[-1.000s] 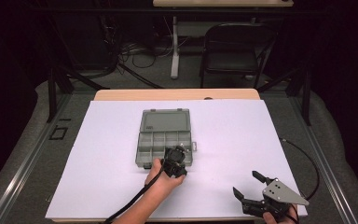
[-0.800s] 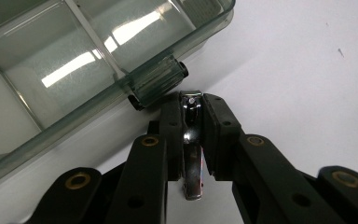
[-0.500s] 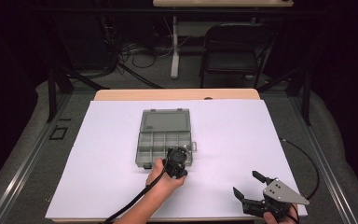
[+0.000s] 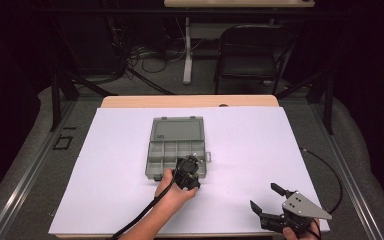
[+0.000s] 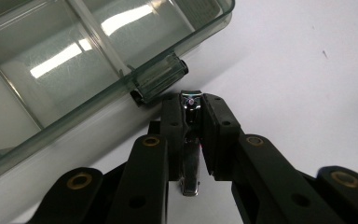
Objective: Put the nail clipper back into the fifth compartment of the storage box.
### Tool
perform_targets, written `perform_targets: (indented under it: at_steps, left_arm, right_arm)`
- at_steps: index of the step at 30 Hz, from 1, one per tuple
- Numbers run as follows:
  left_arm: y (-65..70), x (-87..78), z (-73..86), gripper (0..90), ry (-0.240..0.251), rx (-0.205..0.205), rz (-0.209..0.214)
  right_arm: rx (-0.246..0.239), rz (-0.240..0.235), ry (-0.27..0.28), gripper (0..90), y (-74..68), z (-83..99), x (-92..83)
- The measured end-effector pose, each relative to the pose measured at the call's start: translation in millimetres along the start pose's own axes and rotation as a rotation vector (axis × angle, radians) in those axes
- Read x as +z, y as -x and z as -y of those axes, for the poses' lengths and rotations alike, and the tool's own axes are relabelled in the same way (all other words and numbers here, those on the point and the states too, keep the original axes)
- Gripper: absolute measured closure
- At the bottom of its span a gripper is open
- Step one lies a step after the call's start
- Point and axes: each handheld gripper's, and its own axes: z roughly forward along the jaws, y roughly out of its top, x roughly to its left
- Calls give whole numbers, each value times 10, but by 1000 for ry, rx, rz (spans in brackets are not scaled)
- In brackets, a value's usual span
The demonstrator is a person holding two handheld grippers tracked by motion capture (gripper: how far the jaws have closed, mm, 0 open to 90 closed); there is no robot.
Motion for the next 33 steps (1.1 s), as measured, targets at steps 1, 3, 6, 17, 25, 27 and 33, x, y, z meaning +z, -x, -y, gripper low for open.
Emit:
perform_targets:
  at_steps: [1, 3, 6, 17, 25, 27, 33]
  left_arm:
    - [-2, -13, 3, 795, 3, 7, 0]
    - [2, -40, 11, 797, 11, 8, 9]
    - [6, -83, 22, 800, 22, 15, 17]
    - [39, -222, 57, 801, 45, 45, 37]
    - [4, -422, 55, 801, 89, 44, 45]
    - [-20, -487, 57, 801, 103, 39, 49]
    - [-99, -672, 67, 801, 148, 25, 50]
  right_arm:
    - [-1, 0, 0, 144, 0, 0, 0]
    - [-1, 0, 0, 144, -1, 0, 0]
    - [-1, 1, 0, 144, -1, 0, 1]
    - [3, 0, 0, 144, -8, -2, -3]
    - [-3, 3, 5, 144, -2, -3, -5]
    - [-3, 0, 1, 144, -2, -4, -9]
    - [-2, 2, 1, 144, -9, -4, -6]
